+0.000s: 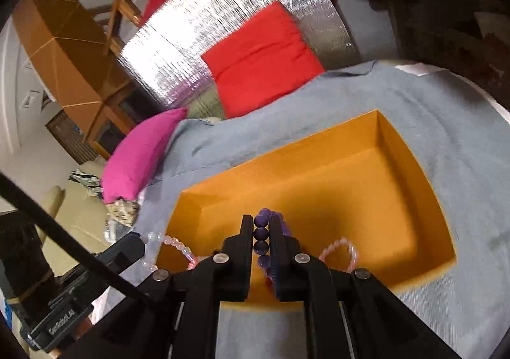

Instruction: Organize jewelry

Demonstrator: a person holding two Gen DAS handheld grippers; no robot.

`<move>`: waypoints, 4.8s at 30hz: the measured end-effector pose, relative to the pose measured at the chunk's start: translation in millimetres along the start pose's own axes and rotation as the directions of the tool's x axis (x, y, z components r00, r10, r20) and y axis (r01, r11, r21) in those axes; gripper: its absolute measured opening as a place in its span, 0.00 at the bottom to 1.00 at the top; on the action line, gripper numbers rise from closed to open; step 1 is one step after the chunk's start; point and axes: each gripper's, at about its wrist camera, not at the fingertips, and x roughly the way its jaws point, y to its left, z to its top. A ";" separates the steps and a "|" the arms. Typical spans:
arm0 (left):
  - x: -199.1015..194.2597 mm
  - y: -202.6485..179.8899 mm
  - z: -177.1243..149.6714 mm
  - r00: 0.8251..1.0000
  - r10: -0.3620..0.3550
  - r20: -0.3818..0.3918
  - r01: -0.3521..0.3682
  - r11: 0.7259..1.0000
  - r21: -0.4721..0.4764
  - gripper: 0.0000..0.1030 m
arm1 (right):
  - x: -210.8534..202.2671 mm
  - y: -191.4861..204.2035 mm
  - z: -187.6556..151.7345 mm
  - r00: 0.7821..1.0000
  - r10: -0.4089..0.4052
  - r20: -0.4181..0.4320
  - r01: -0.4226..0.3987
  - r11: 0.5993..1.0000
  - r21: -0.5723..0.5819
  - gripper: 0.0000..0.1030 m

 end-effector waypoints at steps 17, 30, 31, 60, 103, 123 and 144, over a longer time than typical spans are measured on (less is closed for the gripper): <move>78.8 24.8 -8.3 0.983 0.084 -0.164 -0.096 0.993 -0.070 0.08 | 69.0 -29.3 18.9 0.991 -0.103 -0.080 0.107 0.993 0.046 0.12; -3.1 19.5 -16.5 0.971 0.230 -0.057 -0.234 0.970 -0.064 0.56 | -2.7 -38.6 23.2 0.988 -0.146 0.040 0.142 0.986 0.089 0.49; -13.7 19.8 -20.2 0.967 0.251 -0.048 -0.254 0.965 -0.065 0.57 | -13.6 -35.6 20.7 0.987 -0.150 0.052 0.145 0.986 0.080 0.49; -112.4 78.7 -187.2 0.915 0.352 -0.196 -0.358 0.934 0.006 0.71 | -81.7 -86.8 -101.4 0.975 -0.175 -0.140 0.196 0.968 0.154 0.49; -49.3 24.9 -182.0 0.939 0.175 -0.294 -0.168 0.985 0.050 0.62 | -12.3 -20.4 -132.6 0.943 -0.245 -0.225 0.222 0.967 -0.124 0.08; -63.6 7.7 -181.0 0.959 0.107 -0.261 -0.094 0.994 0.062 0.65 | -11.9 -32.2 -125.1 0.947 -0.210 -0.243 0.196 0.977 -0.084 0.09; -48.0 9.3 -193.4 0.944 0.086 -0.319 -0.085 0.996 0.017 0.67 | -10.7 -24.1 -125.9 0.952 -0.187 -0.241 0.166 0.981 -0.104 0.30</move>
